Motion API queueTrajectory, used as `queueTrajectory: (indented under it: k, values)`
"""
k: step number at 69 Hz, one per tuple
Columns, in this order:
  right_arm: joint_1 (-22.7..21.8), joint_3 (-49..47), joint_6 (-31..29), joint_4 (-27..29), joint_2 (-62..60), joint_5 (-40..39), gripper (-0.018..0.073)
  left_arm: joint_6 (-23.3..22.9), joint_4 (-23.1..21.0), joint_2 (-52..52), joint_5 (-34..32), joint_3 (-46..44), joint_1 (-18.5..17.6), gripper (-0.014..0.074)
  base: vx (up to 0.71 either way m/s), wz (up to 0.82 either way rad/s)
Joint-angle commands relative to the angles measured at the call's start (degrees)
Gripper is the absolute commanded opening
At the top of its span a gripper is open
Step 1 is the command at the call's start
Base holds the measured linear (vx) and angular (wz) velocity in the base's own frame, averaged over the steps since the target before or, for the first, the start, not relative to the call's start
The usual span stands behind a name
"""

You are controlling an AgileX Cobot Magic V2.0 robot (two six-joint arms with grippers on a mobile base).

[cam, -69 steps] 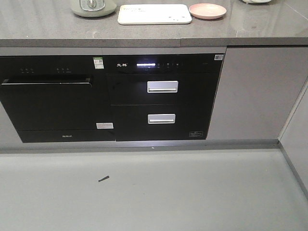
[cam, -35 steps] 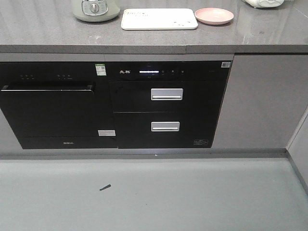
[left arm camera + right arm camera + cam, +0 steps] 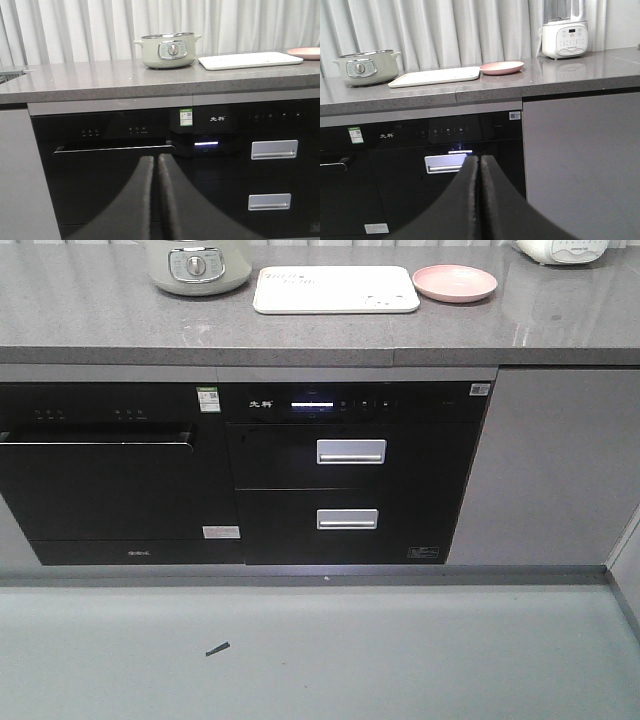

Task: Transfer vegetables to tray and serve
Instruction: 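Drive the base toward the counter with the pot, tray and plate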

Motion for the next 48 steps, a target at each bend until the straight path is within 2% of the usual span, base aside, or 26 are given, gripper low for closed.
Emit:
queueTrajectory:
  k: [1,48]
  values:
    - [-0.2,0.9,-0.1,-0.5,-0.3,-4.5,-0.0003,-0.4,-0.3,-0.8,-4.4,1.3,-0.1,-0.0006,0.11,-0.04]
    - [-0.2,0.9,-0.1,-0.5,-0.3,-4.5,-0.0003,-0.4,-0.3,-0.8,-4.4,1.3,-0.1,-0.0006,0.09,-0.03]
